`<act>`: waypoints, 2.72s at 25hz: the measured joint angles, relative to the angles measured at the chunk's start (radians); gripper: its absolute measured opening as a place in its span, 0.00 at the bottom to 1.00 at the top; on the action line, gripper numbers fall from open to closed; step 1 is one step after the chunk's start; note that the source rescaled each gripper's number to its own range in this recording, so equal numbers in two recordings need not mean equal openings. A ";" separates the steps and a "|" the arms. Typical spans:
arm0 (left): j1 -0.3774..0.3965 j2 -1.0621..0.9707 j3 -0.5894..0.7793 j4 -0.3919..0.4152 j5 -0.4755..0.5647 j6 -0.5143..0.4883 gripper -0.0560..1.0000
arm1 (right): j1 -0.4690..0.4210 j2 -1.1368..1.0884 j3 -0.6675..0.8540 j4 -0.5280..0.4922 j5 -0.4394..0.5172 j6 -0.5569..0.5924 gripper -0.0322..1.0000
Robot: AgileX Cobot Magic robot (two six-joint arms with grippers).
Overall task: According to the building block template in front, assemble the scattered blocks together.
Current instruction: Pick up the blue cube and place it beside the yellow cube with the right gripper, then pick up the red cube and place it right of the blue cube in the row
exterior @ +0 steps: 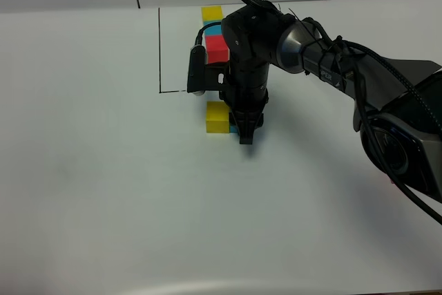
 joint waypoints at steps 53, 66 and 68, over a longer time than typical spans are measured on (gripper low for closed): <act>0.000 0.000 0.000 0.000 0.000 0.000 0.83 | -0.425 -0.802 0.995 -0.109 -0.314 0.948 0.83; 0.000 0.000 0.000 0.000 0.000 0.000 0.83 | -0.539 -0.748 1.117 0.016 -0.478 0.939 0.73; 0.000 0.000 0.000 0.000 0.000 0.000 0.83 | -0.539 -0.719 1.117 0.020 -0.504 0.933 0.73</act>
